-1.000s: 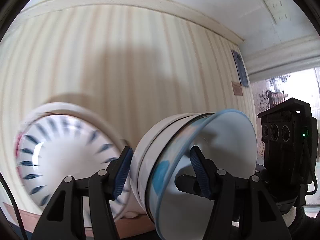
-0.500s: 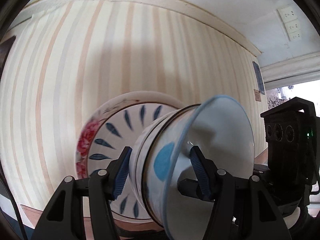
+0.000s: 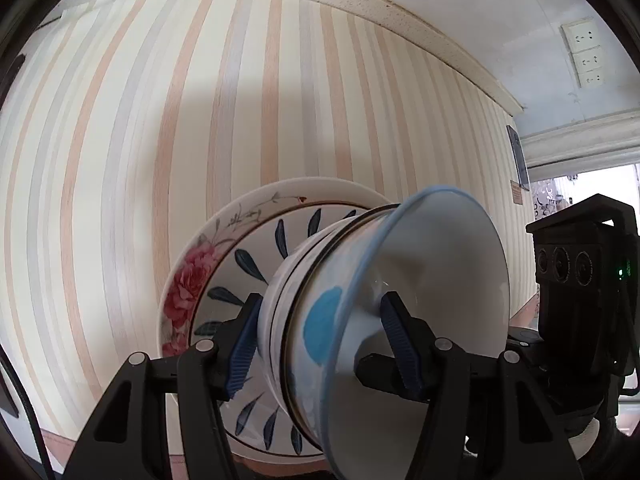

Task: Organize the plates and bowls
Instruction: 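Lift the three-bowl stack with both tools and carry it over the plate stack, then lower the bowl stack onto the blue-striped plate and open both tools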

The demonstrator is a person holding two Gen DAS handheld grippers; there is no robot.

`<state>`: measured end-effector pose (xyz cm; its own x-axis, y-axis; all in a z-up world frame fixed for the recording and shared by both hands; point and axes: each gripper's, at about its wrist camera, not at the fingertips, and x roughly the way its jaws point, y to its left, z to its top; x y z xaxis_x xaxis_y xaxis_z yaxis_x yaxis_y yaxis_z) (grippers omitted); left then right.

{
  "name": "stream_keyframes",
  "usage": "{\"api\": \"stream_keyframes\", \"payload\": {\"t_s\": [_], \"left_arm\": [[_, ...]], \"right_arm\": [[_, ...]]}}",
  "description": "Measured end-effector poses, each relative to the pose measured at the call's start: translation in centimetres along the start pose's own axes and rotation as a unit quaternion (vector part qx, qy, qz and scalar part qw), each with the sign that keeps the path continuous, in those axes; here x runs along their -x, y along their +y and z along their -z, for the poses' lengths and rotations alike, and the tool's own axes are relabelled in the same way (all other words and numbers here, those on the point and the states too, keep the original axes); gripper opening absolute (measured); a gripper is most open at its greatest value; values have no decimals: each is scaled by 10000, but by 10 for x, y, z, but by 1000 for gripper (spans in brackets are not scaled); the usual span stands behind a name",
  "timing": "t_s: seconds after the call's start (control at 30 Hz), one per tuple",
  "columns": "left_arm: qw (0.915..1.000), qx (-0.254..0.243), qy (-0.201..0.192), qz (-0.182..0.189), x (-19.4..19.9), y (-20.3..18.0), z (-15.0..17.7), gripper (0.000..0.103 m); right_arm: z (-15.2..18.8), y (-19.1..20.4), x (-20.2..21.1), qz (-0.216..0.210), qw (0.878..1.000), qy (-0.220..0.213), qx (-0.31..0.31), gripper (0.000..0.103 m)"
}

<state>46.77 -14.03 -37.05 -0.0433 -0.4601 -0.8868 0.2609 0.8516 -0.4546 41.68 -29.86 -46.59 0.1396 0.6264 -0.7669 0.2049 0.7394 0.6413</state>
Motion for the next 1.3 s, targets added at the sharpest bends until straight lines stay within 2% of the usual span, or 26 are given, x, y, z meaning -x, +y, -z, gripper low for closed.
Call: {"api": "stream_keyframes", "payload": {"t_s": [0.3,0.8,0.93,1.1,1.2,1.27,1.3], "left_arm": [[9999,-123,-8,-18,1,0,2,58],[9987,-289,-152,-388,6,-11,5,56],[9965,-406,-369,-623,20,-15,10,56],[9883,-669,-710,-1172,47,-27,23,58],[9845,-629,-842,-1407,61,-28,31,58],[9819,-580,-993,-1503,71,-30,39,58],[9809,-564,-1052,-1536,76,-30,42,58]], "right_arm": [[3,-1,0,59,9999,-138,36,59],[4,3,7,382,9990,-197,113,59],[8,6,14,445,9985,-273,132,59],[16,16,32,579,9968,-500,226,59],[23,24,50,686,9948,-707,252,60],[29,31,62,839,9922,-864,313,64],[33,36,69,906,9906,-963,338,69]]}}
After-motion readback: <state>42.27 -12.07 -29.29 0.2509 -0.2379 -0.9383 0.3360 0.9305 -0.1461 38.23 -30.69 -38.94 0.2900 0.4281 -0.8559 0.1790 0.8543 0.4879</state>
